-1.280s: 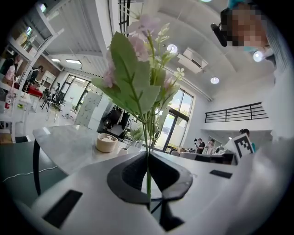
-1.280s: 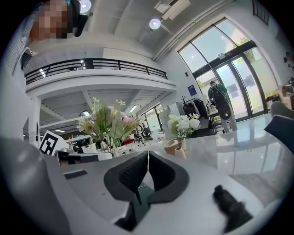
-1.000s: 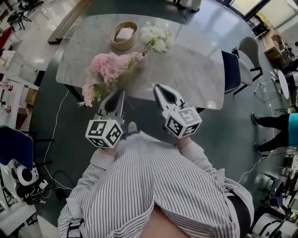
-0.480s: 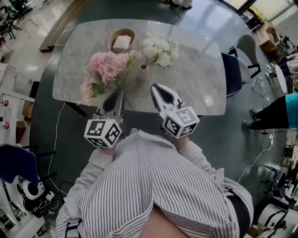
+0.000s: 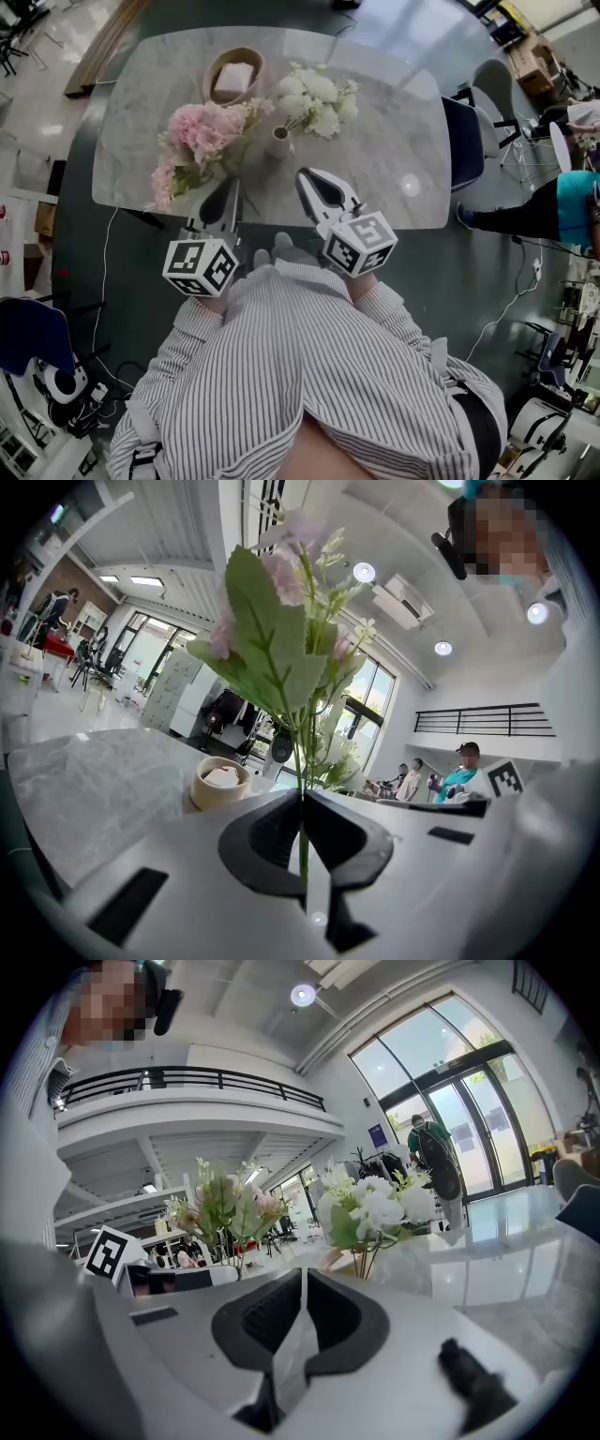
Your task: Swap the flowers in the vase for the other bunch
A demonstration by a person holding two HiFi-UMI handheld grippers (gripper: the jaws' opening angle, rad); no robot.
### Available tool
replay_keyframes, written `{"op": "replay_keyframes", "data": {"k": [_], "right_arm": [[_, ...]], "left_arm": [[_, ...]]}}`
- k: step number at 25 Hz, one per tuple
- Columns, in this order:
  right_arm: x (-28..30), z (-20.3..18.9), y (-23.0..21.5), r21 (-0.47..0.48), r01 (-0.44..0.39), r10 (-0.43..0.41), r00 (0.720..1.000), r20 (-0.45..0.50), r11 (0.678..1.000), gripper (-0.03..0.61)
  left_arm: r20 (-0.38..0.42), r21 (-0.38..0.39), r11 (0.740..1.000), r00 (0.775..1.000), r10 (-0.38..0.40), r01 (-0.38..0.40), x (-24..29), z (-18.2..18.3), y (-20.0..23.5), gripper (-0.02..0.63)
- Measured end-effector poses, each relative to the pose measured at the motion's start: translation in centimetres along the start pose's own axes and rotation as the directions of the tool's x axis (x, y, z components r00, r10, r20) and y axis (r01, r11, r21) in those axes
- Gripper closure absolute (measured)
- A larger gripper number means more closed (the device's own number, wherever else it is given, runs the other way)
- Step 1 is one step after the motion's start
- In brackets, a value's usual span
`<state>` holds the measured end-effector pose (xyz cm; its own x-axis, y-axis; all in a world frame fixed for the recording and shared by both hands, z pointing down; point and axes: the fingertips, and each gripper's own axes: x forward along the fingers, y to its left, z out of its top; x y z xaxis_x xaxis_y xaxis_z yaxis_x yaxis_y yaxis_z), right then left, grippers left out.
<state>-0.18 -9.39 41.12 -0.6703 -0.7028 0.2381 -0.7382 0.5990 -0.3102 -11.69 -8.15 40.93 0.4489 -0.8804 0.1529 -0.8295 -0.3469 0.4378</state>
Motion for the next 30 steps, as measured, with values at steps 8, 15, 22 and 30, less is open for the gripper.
{"op": "replay_keyframes", "data": {"k": [8,15,22,30], "right_arm": [[1.0,1.2,-1.4,-0.001,-0.053,0.053,0.998,-0.023,0.999,0.56],[1.5,0.9,-2.6,0.01,-0.068,0.068,0.997,-0.036,0.998,0.56],[2.0,0.2,-3.5,0.015,-0.062,0.063,0.997,-0.05,0.998,0.56],[3.3,-1.2,-5.4,0.029,-0.074,0.077,0.993,-0.093,0.997,0.523]], "left_arm": [[0.011,-0.014,0.998,0.998,0.063,-0.063,1.2,0.7,0.4,0.594],[0.003,-0.026,0.994,0.994,0.11,-0.11,1.5,0.1,0.5,0.594],[0.009,-0.036,0.989,0.989,0.146,-0.146,1.6,-0.3,1.2,0.594],[0.04,-0.041,0.982,0.982,0.183,-0.182,1.9,-0.1,2.2,0.594]]}}
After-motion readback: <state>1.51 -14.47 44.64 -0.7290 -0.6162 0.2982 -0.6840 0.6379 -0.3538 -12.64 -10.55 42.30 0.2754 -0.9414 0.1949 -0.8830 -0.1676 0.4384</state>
